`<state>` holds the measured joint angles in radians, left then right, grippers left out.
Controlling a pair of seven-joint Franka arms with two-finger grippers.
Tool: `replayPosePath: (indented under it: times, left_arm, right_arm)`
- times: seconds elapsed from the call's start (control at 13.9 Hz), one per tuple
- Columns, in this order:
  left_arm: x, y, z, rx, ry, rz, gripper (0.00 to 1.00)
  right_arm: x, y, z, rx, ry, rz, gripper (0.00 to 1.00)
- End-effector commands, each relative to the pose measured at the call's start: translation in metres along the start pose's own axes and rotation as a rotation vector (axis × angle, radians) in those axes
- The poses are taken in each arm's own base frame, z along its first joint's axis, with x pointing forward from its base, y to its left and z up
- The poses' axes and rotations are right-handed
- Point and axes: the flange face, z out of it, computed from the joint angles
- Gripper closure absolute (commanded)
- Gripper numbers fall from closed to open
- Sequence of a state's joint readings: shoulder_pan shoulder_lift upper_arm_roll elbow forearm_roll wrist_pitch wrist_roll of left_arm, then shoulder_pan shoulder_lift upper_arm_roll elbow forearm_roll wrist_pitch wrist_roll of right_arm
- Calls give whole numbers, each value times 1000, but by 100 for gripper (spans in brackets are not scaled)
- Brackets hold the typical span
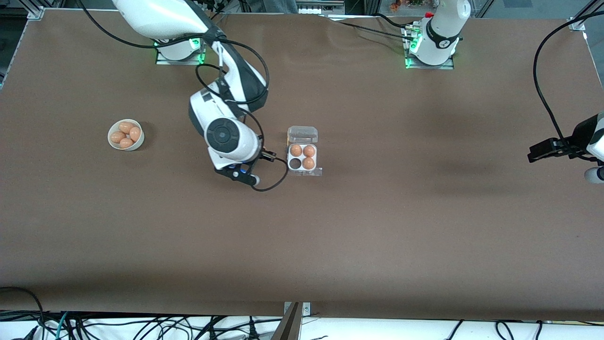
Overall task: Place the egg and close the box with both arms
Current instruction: 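Carry the egg with the right gripper over the carton's empty cup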
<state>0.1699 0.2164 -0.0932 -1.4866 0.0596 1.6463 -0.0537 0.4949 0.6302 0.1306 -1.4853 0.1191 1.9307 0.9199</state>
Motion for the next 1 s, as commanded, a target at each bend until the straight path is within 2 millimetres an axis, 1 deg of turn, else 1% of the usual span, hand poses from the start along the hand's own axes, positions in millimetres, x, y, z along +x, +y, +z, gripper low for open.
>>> replayPosePath:
  times: [0.0, 0.07, 0.14, 0.22, 0.29, 0.57, 0.65, 0.72, 0.86, 0.93]
  left_arm:
    - [-2, 1, -7, -4, -2, 5, 0]
    - [-2, 2, -8, -5, -2, 3, 0]
    - [-2, 3, -8, -3, -1, 3, 0]
    - [-2, 3, -8, -4, -2, 3, 0]
    - [-2, 3, -8, -4, -2, 3, 0]
    - [-2, 3, -8, -4, -2, 3, 0]
    - [-2, 3, -8, -4, -2, 3, 0]
    - [-2, 4, -9, -4, 0, 5, 0]
    - [-2, 3, -8, -4, 0, 3, 0]
    - [-2, 4, -8, -4, -1, 6, 0]
  right_arm:
    - [-6, -31, 10, 57, -5, 20, 70]
    - [-13, -39, 13, 68, 4, 6, 70]
    - [-15, -43, 18, 66, 1, 0, 70]
    - [-15, -45, 18, 69, 3, -3, 70]
    - [-15, -47, 24, 66, -2, -3, 70]
    - [-19, -70, 36, 136, -2, -5, 70]
    - [-17, -70, 42, 137, -2, -4, 70]
    - [-16, -71, 44, 140, 1, -3, 70]
    - [-21, -75, 51, 140, 3, -13, 70]
    - [-23, -77, 58, 134, -1, -16, 70]
